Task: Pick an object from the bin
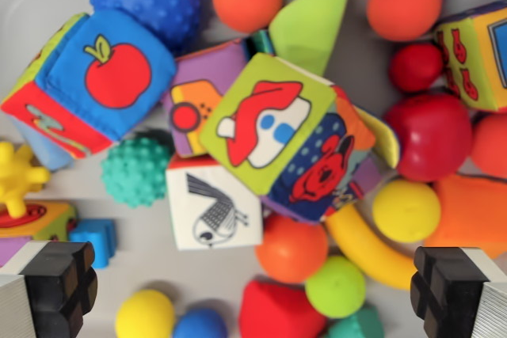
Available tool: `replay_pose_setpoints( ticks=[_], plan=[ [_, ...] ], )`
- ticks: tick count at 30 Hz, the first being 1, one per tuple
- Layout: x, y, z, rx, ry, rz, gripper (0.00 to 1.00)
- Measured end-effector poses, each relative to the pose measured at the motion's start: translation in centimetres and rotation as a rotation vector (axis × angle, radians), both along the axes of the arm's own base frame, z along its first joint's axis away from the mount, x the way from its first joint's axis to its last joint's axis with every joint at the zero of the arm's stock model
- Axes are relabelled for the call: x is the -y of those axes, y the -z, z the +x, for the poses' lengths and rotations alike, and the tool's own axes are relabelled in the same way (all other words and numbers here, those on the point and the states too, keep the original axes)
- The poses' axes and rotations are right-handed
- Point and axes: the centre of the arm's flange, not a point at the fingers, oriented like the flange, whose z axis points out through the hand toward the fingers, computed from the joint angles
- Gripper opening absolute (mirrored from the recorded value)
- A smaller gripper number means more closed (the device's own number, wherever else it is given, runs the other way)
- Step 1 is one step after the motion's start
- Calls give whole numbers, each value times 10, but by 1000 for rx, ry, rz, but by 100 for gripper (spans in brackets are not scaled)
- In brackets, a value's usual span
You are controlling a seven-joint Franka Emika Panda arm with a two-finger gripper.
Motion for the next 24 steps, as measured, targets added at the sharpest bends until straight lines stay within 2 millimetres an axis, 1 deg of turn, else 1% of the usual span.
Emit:
replay_pose_setpoints(
  ticks=[11,24],
  plan=[
    [-2,2,0,-3,20,1,100],
    [-20,18,4,-6,131,3,100]
  ],
)
